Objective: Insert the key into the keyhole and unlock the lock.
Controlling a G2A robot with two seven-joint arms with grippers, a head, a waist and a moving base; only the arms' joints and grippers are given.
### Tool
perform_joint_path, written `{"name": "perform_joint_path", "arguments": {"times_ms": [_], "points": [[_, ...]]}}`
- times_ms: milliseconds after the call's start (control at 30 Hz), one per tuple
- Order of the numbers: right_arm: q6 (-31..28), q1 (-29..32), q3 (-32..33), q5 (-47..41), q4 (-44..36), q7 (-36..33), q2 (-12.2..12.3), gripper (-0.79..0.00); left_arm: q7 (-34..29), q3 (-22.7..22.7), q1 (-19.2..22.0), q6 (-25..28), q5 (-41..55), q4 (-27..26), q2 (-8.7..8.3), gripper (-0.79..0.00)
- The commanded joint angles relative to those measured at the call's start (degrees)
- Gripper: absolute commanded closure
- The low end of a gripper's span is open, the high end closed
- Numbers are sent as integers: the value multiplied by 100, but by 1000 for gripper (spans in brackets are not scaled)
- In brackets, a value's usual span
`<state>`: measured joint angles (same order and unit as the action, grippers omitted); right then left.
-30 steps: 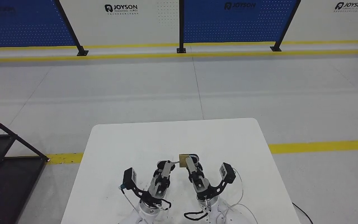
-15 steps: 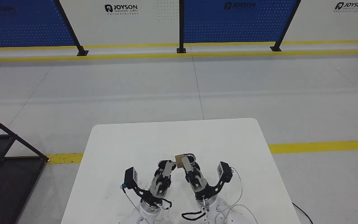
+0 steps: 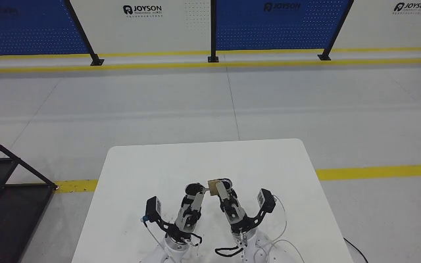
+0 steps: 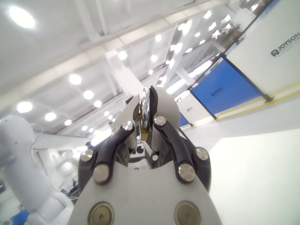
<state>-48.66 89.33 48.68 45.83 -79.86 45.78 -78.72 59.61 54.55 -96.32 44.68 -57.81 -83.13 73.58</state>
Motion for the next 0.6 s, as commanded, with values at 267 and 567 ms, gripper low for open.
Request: {"name": "perform_joint_path", "arguments": {"times_ms": [267, 567], "points": [[-77, 64, 145, -22, -20, -31, -6, 0, -80, 137, -59, 81, 72, 4, -28, -271], [-95, 144, 228, -11, -58, -179, -11, 0, -563, 263, -117, 563, 198, 95, -85, -191]]}}
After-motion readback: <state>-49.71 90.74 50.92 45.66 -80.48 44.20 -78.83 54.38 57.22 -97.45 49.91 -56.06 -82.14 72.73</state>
